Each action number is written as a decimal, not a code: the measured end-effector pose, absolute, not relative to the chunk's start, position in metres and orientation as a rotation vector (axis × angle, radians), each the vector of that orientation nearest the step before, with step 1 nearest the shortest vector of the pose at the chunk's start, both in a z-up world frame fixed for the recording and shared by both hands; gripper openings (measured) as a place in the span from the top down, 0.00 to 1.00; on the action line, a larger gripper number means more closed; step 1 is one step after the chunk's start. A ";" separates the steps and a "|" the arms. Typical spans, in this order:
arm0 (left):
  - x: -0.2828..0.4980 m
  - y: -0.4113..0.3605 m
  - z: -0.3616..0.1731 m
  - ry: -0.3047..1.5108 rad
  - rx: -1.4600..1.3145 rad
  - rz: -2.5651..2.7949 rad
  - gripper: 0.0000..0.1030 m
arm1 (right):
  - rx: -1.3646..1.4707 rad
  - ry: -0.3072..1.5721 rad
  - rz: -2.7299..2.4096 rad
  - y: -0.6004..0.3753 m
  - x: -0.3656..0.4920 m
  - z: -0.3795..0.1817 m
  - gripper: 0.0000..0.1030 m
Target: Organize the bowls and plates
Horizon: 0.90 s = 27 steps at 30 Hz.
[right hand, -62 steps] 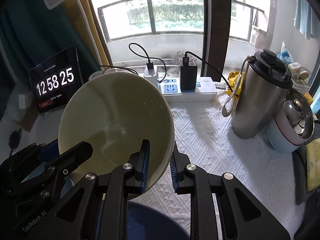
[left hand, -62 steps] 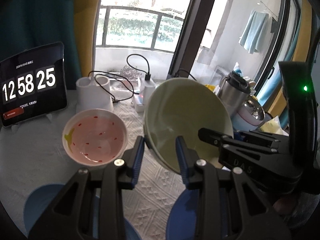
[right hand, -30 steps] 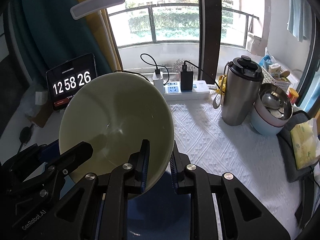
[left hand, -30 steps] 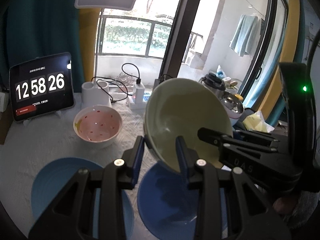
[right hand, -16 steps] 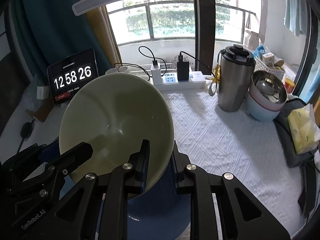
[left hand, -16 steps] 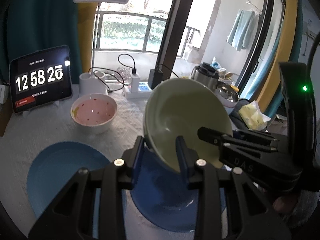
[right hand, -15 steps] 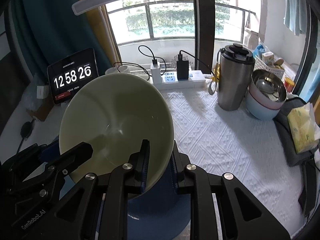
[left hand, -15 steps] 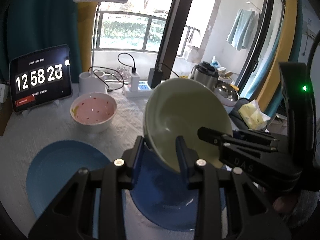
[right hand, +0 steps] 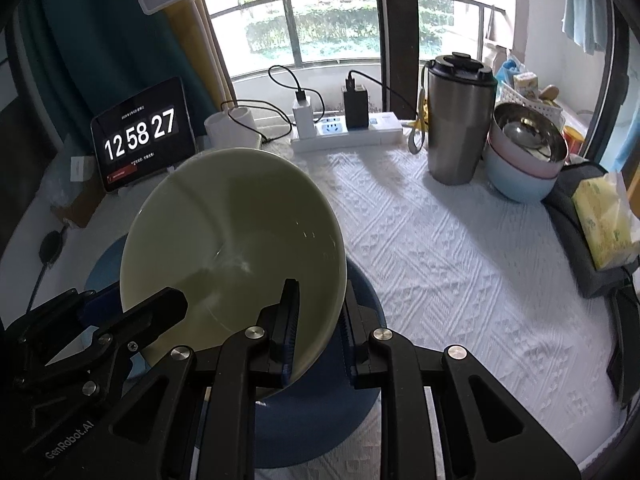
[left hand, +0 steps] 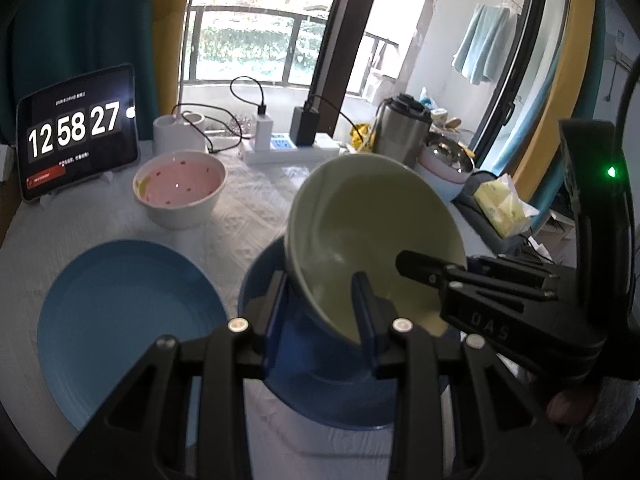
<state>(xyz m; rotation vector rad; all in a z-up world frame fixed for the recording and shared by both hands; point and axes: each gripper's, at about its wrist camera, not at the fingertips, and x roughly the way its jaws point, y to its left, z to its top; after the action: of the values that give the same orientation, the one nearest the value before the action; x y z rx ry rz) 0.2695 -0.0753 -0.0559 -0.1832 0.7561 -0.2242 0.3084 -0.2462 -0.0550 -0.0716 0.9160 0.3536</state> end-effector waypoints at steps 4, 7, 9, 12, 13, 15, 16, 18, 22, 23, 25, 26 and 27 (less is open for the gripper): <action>0.266 -0.076 -0.063 0.775 -0.182 -0.220 0.68 | -0.067 0.934 0.353 -0.248 0.305 -0.063 0.80; 0.263 -0.077 -0.068 0.793 -0.180 -0.216 0.68 | -0.062 0.950 0.353 -0.248 0.302 -0.069 0.80; 0.262 -0.077 -0.071 0.803 -0.179 -0.215 0.68 | -0.062 0.956 0.352 -0.248 0.300 -0.072 0.80; 0.259 -0.079 -0.075 0.812 -0.172 -0.213 0.68 | -0.062 0.969 0.349 -0.248 0.297 -0.076 0.80; 0.259 -0.079 -0.076 0.815 -0.171 -0.214 0.68 | -0.062 0.972 0.348 -0.248 0.296 -0.077 0.80; 0.258 -0.080 -0.078 0.822 -0.165 -0.216 0.68 | -0.061 0.978 0.347 -0.249 0.294 -0.079 0.80; 0.258 -0.080 -0.079 0.827 -0.164 -0.217 0.68 | -0.062 0.981 0.346 -0.249 0.294 -0.080 0.80; 0.257 -0.080 -0.082 0.831 -0.167 -0.216 0.68 | -0.061 0.987 0.344 -0.249 0.293 -0.082 0.80; 0.255 -0.081 -0.082 0.828 -0.162 -0.215 0.68 | -0.063 0.985 0.343 -0.249 0.292 -0.083 0.80; 0.255 -0.081 -0.082 0.829 -0.159 -0.214 0.68 | -0.063 0.986 0.343 -0.249 0.292 -0.083 0.80; 0.253 -0.083 -0.083 0.832 -0.141 -0.208 0.68 | -0.067 0.989 0.340 -0.249 0.291 -0.083 0.80; 0.252 -0.084 -0.083 0.833 -0.133 -0.205 0.68 | -0.071 0.990 0.339 -0.248 0.290 -0.082 0.80; 0.251 -0.085 -0.083 0.833 -0.121 -0.202 0.68 | -0.081 0.993 0.336 -0.248 0.289 -0.082 0.80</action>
<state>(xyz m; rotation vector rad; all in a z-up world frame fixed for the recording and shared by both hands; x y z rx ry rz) 0.2513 -0.0851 -0.0830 -0.1213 0.8334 -0.2021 0.2893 -0.2476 -0.0824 -0.0809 0.9927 0.3362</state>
